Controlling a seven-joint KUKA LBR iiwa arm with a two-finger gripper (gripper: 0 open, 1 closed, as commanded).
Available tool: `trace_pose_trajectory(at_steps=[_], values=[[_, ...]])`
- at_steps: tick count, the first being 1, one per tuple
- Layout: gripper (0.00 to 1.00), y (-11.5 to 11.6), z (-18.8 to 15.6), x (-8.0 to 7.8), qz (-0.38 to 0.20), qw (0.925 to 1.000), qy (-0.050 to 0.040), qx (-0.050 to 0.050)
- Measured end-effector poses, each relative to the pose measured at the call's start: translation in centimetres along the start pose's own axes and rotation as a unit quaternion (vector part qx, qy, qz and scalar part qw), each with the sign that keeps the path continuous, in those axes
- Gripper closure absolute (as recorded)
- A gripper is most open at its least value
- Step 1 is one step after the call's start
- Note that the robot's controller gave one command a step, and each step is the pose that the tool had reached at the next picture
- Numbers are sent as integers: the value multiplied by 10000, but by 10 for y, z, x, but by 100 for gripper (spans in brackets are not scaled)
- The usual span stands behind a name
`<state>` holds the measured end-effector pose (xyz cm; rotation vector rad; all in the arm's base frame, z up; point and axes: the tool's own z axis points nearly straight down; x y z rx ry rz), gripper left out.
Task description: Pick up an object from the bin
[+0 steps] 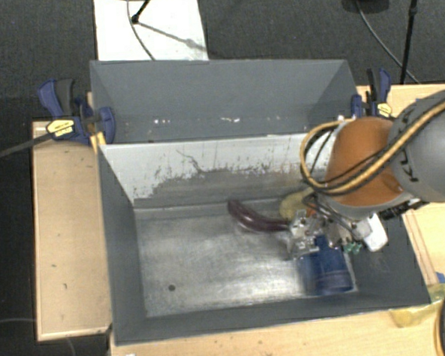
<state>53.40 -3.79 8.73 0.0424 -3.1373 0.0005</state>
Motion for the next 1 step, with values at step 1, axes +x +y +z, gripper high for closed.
trace_pose_trajectory(at_steps=[1], values=[[100, 18, -32, -15, 1159, 9932, -45, -13]])
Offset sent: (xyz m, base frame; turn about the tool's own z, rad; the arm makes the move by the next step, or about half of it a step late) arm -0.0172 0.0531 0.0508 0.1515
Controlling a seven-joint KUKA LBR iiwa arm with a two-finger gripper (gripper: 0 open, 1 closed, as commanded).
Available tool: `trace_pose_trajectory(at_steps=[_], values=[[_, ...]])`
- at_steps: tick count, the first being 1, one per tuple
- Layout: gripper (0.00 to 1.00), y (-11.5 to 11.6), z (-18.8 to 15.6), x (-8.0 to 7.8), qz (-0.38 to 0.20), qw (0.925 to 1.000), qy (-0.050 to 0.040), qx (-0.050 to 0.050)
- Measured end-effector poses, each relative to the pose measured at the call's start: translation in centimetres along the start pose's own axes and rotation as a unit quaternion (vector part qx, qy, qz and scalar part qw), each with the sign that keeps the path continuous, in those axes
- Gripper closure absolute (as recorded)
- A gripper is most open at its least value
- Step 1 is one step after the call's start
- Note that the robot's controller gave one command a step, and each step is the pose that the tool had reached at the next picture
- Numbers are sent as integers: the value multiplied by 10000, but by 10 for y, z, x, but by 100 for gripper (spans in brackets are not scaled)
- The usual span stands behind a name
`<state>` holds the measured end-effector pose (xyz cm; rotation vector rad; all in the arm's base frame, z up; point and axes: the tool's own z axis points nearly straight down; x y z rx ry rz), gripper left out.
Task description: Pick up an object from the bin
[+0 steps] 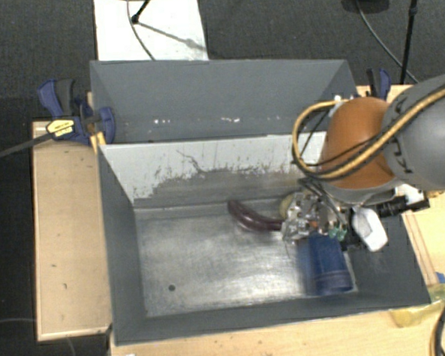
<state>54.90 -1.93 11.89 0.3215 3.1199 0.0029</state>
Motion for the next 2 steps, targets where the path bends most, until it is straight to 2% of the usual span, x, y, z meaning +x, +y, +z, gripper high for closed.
trace_pose_trajectory(at_steps=[1, 2], values=[[100, 22, -15, 31, -433, 9991, 18, 10], [100, 23, -35, 28, 440, 9990, 21, 1]])
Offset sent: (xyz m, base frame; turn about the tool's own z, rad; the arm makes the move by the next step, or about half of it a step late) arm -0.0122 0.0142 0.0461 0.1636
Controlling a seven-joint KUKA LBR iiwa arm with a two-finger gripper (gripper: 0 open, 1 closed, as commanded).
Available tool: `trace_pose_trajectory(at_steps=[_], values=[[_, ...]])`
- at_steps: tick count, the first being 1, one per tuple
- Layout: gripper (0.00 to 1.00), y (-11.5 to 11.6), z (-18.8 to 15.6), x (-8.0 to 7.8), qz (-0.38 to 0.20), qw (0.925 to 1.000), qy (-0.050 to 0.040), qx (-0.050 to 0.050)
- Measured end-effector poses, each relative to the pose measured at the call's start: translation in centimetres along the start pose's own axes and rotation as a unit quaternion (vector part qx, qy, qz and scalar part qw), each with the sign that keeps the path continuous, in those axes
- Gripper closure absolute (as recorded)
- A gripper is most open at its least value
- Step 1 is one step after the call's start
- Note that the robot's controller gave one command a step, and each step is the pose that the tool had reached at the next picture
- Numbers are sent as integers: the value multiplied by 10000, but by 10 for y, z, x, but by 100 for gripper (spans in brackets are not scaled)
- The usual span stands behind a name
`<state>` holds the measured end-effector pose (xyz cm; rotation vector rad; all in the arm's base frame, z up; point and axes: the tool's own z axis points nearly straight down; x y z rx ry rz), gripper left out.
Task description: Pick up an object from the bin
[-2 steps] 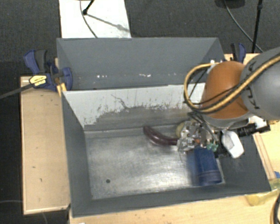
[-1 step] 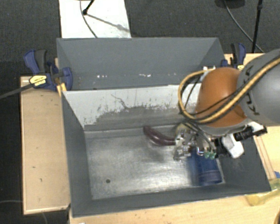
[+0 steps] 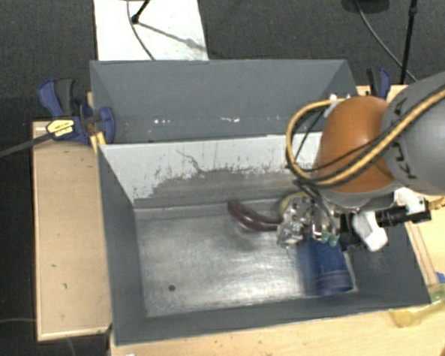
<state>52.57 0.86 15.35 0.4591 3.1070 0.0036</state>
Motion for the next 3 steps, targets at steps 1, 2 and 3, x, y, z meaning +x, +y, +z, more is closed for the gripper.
trace_pose_trajectory(at_steps=[1, 2, 3], values=[[100, 14, -3, -29, 533, 9986, -14, 8], [100, 18, -20, -30, 353, 9994, -12, 9], [100, 14, -24, -17, 387, 9992, -23, 1]])
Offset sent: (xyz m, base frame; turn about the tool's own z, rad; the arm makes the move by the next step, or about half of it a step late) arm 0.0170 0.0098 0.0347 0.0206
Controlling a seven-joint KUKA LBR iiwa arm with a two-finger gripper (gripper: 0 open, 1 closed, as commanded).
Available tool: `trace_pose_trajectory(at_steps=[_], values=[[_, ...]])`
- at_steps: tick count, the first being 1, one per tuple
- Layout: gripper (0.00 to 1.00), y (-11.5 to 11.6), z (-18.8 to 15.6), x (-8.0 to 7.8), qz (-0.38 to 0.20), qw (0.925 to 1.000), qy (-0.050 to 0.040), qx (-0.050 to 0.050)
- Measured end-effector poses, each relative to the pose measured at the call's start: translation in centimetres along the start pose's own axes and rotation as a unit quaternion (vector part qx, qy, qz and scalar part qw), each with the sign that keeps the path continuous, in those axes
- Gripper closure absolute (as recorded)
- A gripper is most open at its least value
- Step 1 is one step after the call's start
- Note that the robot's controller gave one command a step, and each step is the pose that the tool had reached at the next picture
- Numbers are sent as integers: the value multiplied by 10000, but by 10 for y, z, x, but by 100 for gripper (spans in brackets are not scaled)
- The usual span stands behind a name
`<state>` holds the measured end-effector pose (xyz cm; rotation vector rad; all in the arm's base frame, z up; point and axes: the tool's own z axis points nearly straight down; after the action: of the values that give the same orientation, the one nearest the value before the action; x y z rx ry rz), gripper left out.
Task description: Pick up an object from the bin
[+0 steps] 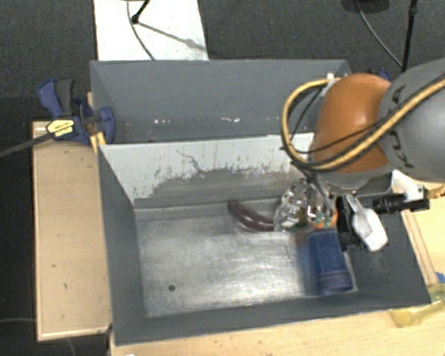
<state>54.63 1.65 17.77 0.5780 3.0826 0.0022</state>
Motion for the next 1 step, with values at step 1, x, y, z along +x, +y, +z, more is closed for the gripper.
trace_pose_trajectory(at_steps=[1], values=[[100, 21, 5, -10, 1404, 9901, 13, 12]])
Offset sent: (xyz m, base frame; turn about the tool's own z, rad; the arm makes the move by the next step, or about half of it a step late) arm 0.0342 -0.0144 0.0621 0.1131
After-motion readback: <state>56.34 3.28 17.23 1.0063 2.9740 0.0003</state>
